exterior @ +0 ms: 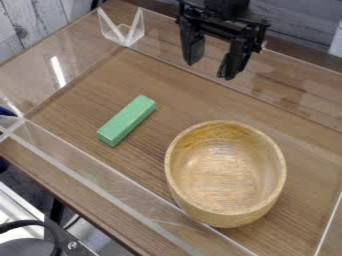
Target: Put the green block in the brown bowl
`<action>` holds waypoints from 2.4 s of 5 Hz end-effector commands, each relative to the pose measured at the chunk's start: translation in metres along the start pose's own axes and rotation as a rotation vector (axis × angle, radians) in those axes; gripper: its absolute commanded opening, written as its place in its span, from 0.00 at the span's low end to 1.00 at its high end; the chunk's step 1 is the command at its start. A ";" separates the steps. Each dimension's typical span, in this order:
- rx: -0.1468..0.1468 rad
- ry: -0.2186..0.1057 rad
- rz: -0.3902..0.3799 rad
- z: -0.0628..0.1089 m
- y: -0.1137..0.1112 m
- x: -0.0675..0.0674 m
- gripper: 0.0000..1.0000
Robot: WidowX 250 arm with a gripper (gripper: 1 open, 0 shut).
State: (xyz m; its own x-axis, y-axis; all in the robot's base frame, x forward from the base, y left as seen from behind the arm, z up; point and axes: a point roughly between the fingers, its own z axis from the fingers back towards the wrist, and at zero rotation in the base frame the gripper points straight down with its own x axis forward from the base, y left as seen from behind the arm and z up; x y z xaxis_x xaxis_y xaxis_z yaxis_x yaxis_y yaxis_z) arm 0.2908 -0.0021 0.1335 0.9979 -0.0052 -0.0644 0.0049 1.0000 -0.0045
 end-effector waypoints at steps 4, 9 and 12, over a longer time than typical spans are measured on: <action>0.014 0.001 0.047 -0.014 0.086 -0.050 1.00; -0.002 -0.012 0.046 -0.052 0.117 -0.053 1.00; -0.023 -0.043 0.048 -0.062 0.118 -0.049 1.00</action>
State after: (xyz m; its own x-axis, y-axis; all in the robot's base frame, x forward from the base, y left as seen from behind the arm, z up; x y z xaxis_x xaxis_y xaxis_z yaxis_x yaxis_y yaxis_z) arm 0.2344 0.1118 0.0680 0.9981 0.0352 -0.0497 -0.0370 0.9987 -0.0352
